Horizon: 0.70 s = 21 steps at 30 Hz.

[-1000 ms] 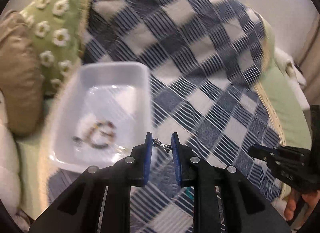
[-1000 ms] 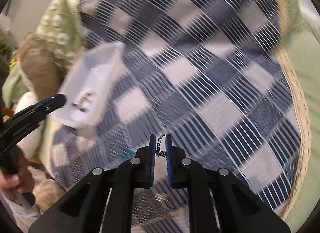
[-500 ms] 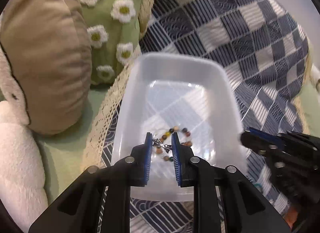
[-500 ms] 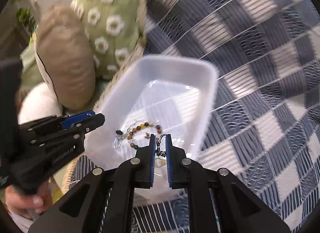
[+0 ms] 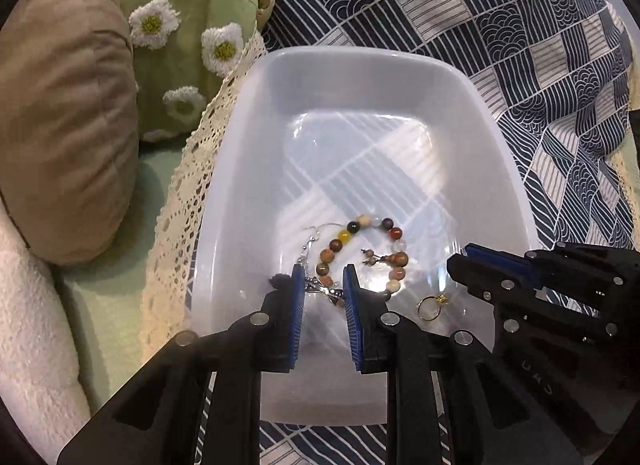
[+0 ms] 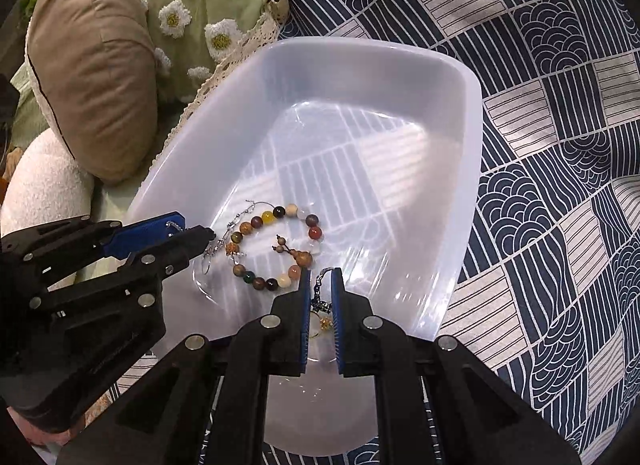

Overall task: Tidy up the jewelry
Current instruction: 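Carry both pieces into the clear tray and open both grippers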

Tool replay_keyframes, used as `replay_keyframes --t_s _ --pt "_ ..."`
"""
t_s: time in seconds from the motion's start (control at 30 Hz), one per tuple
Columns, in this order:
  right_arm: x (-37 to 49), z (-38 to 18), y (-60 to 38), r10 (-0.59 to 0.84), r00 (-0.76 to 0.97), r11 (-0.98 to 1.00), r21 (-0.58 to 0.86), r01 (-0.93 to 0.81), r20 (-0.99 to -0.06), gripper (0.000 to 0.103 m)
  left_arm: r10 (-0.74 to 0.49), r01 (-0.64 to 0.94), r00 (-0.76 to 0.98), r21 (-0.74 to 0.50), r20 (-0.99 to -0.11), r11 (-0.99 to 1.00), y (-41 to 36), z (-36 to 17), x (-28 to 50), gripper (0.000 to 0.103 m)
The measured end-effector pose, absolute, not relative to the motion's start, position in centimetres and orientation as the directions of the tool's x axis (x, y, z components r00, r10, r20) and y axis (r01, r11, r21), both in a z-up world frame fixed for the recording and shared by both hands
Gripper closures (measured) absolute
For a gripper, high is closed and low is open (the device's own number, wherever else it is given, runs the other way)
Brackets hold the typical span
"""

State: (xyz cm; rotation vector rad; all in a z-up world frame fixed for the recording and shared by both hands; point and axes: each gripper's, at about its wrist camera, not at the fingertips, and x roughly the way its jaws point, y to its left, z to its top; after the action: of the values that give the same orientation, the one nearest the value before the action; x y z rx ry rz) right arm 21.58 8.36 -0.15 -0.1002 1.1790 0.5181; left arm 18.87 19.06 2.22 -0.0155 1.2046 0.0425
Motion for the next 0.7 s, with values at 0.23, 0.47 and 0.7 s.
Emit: replay_keyframes --t_s 0.23,0.47,0.7 --pt "21.5 -0.3 8.3 0.326 0.282 0.881 0.182 -0.438 -0.902 0.092 0.043 -0.042 0.347 0.031 -0.937 0.999 18.7 1.8 19.2 0.084" --pt "21.4 -0.6 9.1 0.309 0.274 0.876 0.161 -0.454 -0.911 0.092 0.058 -0.037 0.334 0.049 -0.941 0.998 18.5 0.8 19.3 0.084" --pt "21.6 -0.6 9.1 0.312 0.259 0.878 0.173 -0.447 -0.914 0.091 0.069 -0.032 0.328 0.062 -0.942 0.998 18.6 0.4 19.4 0.083"
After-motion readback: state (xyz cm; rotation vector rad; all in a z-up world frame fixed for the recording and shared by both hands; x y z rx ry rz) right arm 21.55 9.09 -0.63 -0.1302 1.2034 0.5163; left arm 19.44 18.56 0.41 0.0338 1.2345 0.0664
